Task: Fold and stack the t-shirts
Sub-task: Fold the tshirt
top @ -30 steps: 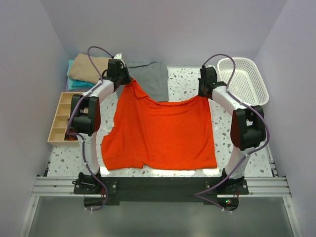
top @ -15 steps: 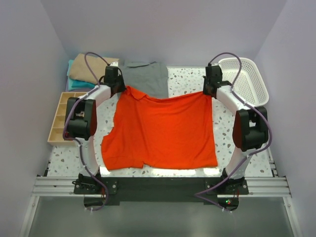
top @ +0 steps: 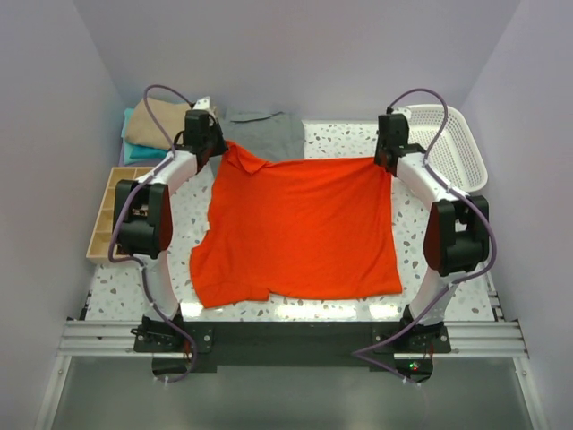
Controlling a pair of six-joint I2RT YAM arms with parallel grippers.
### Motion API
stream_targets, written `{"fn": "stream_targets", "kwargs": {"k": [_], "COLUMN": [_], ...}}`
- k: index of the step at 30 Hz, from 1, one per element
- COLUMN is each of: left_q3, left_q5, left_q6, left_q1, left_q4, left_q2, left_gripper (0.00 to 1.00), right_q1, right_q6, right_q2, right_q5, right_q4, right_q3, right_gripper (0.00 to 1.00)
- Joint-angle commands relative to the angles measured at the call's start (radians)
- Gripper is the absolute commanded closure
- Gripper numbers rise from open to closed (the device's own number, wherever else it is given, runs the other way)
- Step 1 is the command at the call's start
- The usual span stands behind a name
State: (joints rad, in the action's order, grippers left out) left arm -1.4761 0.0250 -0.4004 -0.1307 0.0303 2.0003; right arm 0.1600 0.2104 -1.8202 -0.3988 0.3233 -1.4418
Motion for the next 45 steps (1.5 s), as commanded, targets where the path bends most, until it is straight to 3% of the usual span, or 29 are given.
{"fn": "stream_targets", "kwargs": {"k": [1,5,9,14,27,36,45], "left_q3": [-0.092,-0.119,-0.222,-0.083,0.285,0.359,0.382], "left_q5": [0.071,0.191,0.298,0.334,0.253,0.22,0.136], "left_q6": [-0.009,-0.021,-0.028,-0.063,-0.078,-0.058,-0.051], "left_q1": [0.017,0.019,0.019,0.017,0.017,0.017,0.019], "left_q4": [-0.082,-0.147,-0.089,-0.156,-0.142,-0.035,0.212], "left_q2": [0.04,0.064,0.132,0.085,-0.211,-0.311,-0.357], "left_gripper": [1.0,1.0,1.0,1.0,1.0,1.0,1.0], "right_q1": [-0.008,-0.011,-0.014,-0.013,-0.013,-0.013,-0.014], "right_q6": [0.032,0.029,0.027,0.032,0.056,0.073,0.09], "right_q2": [-0.057,-0.065,-0.064,-0.028,0.091,0.134,0.139], "right_q5": [-0.012,-0.017,0.0,0.067,0.086,0.135,0.02], "right_q4": [-0.012,-0.024,-0.013,-0.006,0.161,0.215,0.256], "right_q3": [-0.078,-0.078,-0.086,-0.063,0.073,0.153,0.187], "right_gripper": [1.0,1.0,1.0,1.0,1.0,1.0,1.0]}}
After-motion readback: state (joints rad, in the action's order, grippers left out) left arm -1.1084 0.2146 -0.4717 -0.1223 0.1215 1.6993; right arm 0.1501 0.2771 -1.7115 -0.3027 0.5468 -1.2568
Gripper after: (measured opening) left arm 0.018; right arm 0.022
